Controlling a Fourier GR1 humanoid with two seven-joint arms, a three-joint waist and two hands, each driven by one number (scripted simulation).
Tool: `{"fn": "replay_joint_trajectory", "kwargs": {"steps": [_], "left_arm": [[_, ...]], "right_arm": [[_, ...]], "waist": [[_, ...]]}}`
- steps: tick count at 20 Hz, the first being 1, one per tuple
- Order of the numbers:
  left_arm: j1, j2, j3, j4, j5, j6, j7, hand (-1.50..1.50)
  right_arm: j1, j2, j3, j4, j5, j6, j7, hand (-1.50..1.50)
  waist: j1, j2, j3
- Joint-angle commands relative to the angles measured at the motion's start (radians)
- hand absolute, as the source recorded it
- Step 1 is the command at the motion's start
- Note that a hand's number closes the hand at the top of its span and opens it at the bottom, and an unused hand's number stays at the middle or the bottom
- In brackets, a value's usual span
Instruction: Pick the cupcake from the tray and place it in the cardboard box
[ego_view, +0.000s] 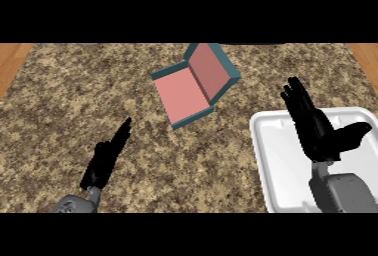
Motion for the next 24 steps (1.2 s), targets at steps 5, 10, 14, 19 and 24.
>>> {"fn": "replay_joint_trajectory", "kwargs": {"steps": [5, 10, 14, 19, 24], "left_arm": [[-0.022, 0.114, 0.126, -0.036, -0.073, 0.101, -0.065, 0.0], [0.033, 0.134, 0.148, -0.093, -0.043, 0.078, -0.083, 0.0], [0.052, 0.119, 0.16, -0.141, -0.049, 0.095, -0.041, 0.0], [0.064, 0.136, 0.158, -0.175, -0.058, 0.076, -0.028, 0.0], [0.096, 0.103, 0.147, -0.144, -0.074, 0.097, -0.087, 0.0]], "right_arm": [[-0.133, -0.173, -0.204, 0.037, -0.161, 0.263, -0.181, -1.5], [-0.078, -0.24, -0.318, 0.322, 0.045, 0.038, -0.285, -1.5], [-0.088, -0.262, -0.39, 0.516, -0.029, 0.22, -0.53, -1.5], [-0.087, -0.441, -0.275, 0.536, 0.174, 0.281, -0.527, -1.5], [-0.074, -0.638, -0.183, 0.561, 0.356, 0.337, -0.541, -1.5]], "waist": [[0.037, -0.033, 0.015], [0.054, -0.023, 0.015], [0.034, -0.027, 0.014], [0.036, -0.028, 0.013], [0.041, -0.026, 0.011]]}}
